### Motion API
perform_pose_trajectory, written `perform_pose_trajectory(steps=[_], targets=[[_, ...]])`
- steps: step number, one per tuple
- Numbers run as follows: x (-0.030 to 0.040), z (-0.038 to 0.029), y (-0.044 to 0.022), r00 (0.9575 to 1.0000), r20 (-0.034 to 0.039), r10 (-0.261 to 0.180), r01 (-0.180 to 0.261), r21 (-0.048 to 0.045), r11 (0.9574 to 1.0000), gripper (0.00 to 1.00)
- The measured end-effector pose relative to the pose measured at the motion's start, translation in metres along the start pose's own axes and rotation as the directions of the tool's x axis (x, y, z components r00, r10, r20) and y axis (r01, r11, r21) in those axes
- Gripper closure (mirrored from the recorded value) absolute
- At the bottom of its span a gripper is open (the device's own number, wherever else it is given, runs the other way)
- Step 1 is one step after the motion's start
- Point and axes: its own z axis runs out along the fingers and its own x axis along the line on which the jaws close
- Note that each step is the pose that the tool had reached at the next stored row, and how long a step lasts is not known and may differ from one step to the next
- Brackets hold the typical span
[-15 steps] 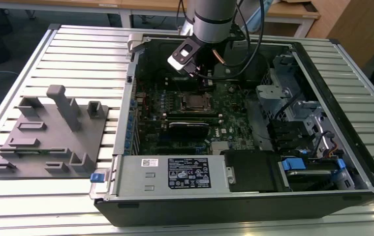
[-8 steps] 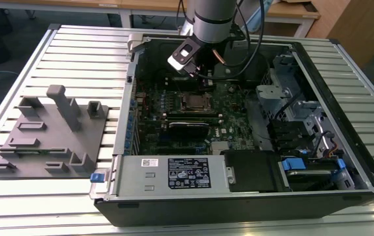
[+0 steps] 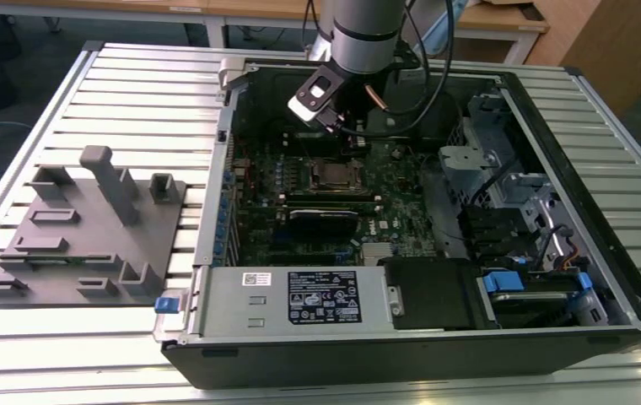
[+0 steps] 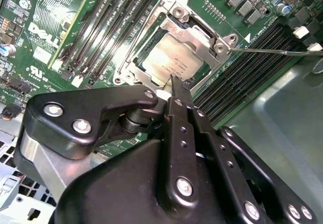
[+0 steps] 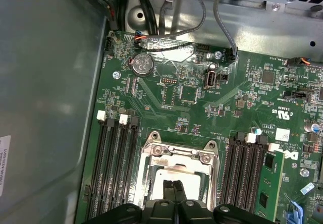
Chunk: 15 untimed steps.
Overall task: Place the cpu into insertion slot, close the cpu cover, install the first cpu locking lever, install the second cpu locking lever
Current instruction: 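Close the cpu cover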
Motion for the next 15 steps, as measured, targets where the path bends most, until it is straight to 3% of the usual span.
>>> perform_pose_trajectory(steps=[4,10,15], targets=[[0.0000,0.0000,0.0000,1.0000,-0.0001,-0.009,0.009,0.0001,1.0000,0.90],[0.0000,0.0001,0.0000,0.9962,-0.0013,-0.087,0.087,0.0011,0.9962,0.90],[0.0000,0.0000,0.0000,0.9957,-0.0014,-0.093,0.093,0.0012,0.9957,0.90]])
